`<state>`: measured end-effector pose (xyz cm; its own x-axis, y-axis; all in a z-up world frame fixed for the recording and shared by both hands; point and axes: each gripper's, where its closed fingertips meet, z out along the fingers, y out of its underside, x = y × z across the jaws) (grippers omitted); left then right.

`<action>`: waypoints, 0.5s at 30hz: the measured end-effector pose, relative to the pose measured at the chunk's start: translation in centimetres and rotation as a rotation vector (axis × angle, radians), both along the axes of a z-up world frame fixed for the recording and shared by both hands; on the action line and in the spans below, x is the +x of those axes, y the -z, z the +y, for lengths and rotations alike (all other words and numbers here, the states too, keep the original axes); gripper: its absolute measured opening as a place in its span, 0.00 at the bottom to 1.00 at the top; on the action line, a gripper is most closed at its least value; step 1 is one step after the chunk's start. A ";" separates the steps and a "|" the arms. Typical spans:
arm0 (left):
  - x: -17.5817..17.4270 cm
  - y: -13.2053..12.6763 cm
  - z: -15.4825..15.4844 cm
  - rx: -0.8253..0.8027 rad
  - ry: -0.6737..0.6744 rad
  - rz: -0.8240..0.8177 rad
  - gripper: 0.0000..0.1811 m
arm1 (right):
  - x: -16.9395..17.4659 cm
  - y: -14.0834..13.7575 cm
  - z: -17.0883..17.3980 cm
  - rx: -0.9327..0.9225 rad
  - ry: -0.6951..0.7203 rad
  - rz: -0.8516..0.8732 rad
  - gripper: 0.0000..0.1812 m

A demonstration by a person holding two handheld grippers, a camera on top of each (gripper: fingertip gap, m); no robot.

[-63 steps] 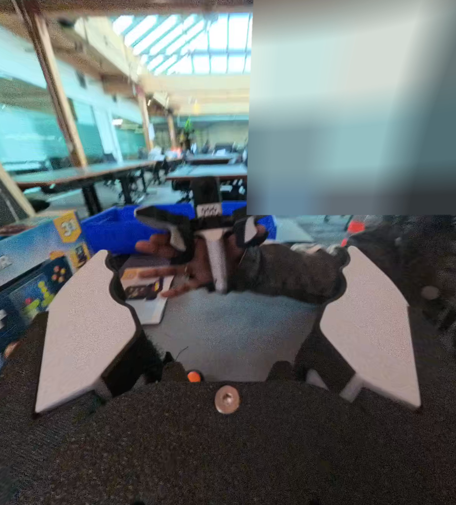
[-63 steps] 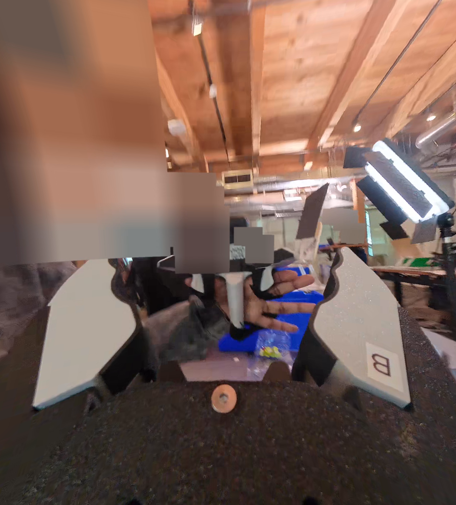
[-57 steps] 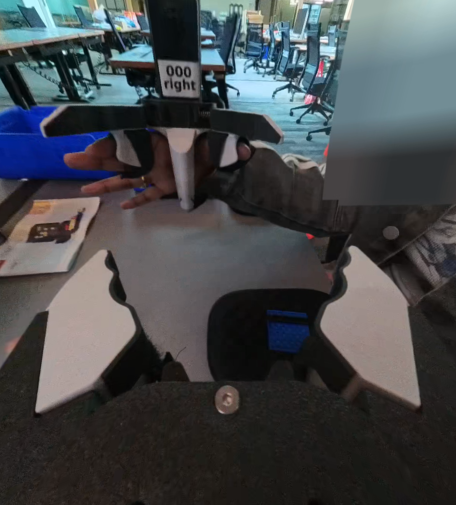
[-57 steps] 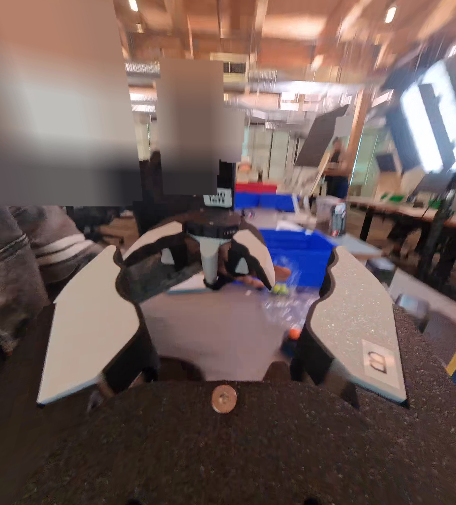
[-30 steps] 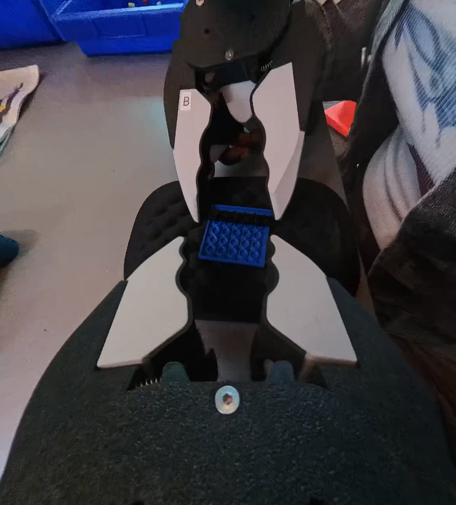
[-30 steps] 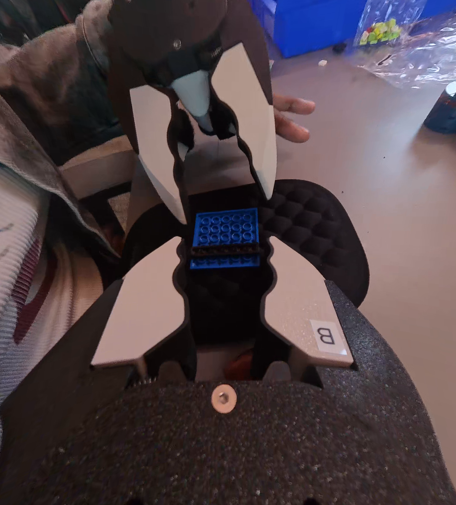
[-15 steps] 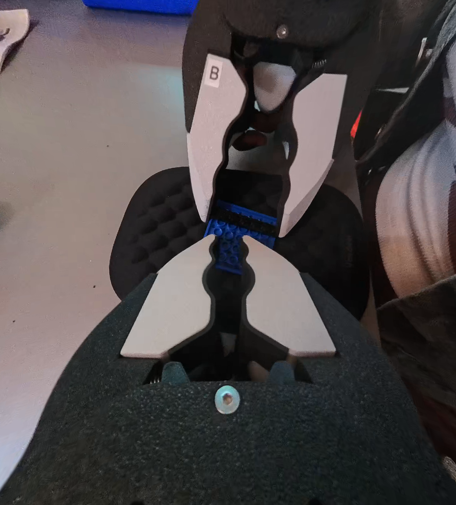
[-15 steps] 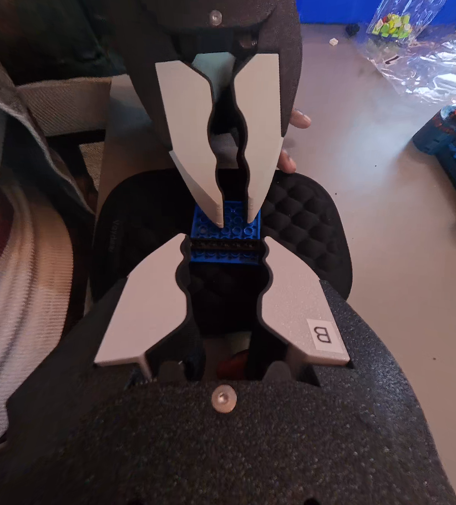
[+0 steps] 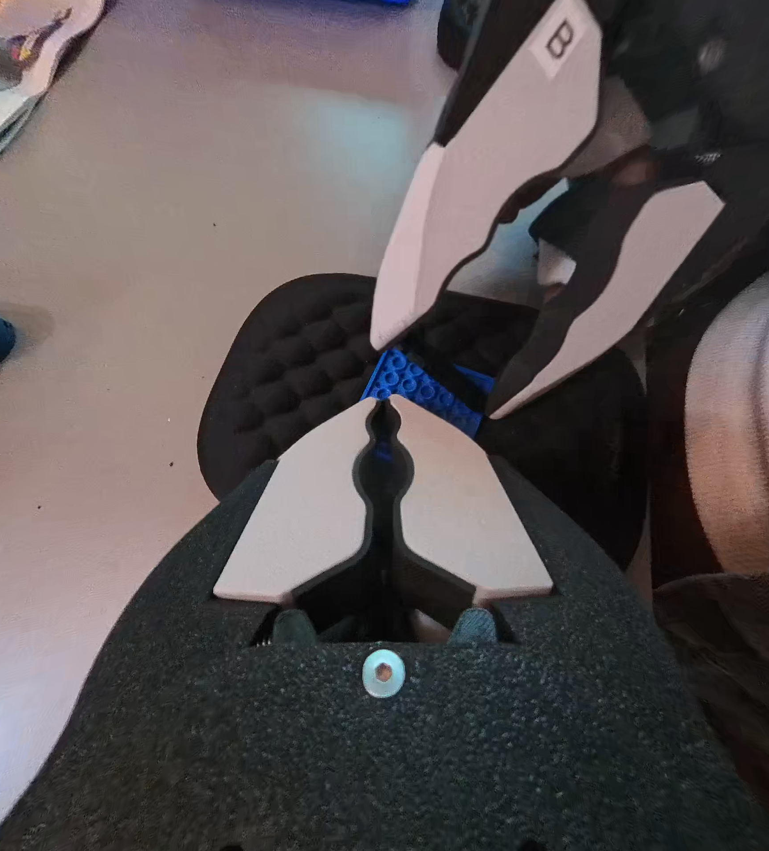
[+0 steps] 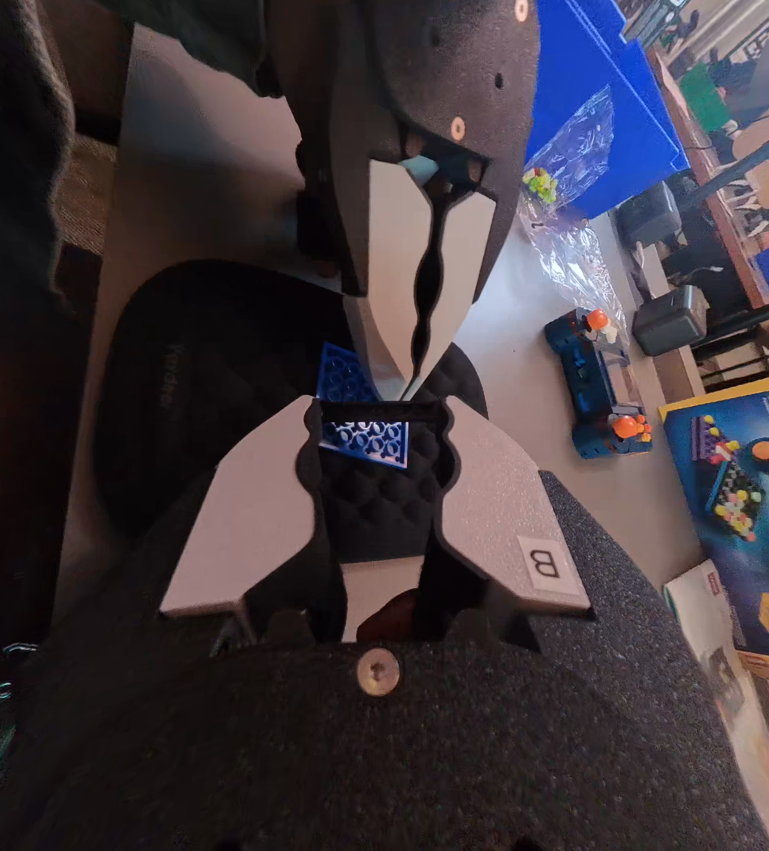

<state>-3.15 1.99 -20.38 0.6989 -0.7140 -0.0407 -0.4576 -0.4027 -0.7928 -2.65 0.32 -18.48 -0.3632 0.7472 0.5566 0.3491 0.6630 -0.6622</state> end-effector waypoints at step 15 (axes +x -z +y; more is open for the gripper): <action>-0.6 -11.8 2.0 0.140 -0.225 -0.867 0.21 | 0.1 -9.0 4.3 -0.086 0.003 0.558 0.26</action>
